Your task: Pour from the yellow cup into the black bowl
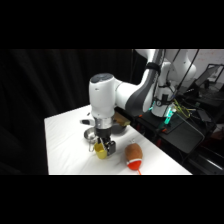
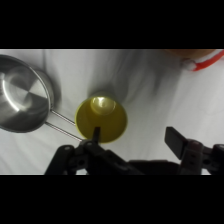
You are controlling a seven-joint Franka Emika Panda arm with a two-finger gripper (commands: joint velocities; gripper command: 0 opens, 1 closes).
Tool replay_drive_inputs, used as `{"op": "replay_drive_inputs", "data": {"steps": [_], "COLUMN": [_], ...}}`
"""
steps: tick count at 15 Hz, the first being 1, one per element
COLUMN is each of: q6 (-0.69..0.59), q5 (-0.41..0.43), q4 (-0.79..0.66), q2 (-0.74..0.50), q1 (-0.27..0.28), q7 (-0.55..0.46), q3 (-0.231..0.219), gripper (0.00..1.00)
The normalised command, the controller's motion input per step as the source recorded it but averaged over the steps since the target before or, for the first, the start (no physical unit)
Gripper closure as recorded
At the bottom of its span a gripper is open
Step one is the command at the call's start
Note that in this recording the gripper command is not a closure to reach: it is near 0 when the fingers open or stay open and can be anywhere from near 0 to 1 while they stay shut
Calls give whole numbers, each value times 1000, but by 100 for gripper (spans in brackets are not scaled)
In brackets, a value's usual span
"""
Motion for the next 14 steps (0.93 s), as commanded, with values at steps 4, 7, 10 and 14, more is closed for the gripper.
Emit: {"op": "replay_drive_inputs", "data": {"steps": [4,7,10,14], "q6": [-15,71,125,140], "q5": [85,157,193,190], "q4": [-32,-8,40,112], "q2": [-50,34,116,191], "q1": [-119,-148,-132,-86], "q7": [-45,-96,-114,-100], "q3": [103,121,129,128], "gripper": [0,0,0,0]}}
